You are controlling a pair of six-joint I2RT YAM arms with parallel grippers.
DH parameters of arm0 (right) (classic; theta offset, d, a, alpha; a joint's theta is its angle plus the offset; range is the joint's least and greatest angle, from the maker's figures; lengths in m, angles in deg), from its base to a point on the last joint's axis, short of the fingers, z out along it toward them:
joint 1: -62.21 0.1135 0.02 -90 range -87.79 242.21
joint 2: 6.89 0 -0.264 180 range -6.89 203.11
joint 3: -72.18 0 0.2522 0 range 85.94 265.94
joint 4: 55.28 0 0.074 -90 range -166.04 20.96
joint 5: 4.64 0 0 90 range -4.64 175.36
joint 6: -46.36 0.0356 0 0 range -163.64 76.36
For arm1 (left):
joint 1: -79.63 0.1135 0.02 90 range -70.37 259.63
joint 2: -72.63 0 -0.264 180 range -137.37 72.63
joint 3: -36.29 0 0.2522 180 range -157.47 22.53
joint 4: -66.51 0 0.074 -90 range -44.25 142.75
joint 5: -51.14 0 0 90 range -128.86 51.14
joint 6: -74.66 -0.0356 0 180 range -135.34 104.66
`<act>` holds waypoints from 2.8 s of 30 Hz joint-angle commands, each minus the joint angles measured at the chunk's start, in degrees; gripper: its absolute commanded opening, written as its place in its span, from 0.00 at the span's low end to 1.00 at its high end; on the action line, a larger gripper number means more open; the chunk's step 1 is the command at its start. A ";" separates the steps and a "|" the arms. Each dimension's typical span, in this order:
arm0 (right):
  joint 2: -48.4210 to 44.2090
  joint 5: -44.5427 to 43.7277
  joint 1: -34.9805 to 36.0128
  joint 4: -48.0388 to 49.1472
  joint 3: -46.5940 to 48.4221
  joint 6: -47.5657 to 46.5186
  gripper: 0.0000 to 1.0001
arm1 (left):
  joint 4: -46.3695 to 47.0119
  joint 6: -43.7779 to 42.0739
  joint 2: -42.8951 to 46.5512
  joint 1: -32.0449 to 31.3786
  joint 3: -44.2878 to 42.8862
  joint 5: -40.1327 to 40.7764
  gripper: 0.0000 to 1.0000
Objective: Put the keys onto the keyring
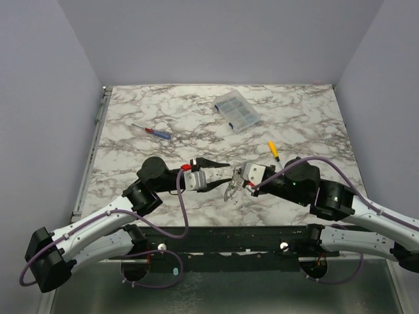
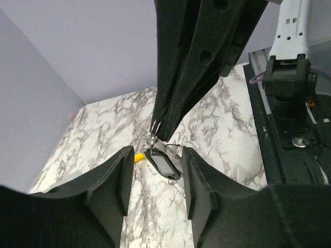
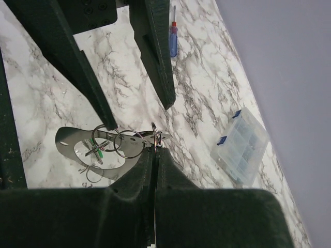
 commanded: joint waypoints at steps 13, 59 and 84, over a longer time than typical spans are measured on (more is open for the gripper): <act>-1.01 4.81 0.08 4.05 -0.19 1.69 0.01 | 3.42 -1.06 1.59 -0.03 0.88 3.08 0.35; -5.07 8.47 0.06 18.44 -3.88 5.56 0.01 | 3.43 -0.15 -0.68 -0.13 0.71 -2.23 0.00; -5.98 7.75 0.05 9.73 -3.99 5.38 0.01 | -7.29 -6.42 6.47 1.98 -2.01 1.83 0.42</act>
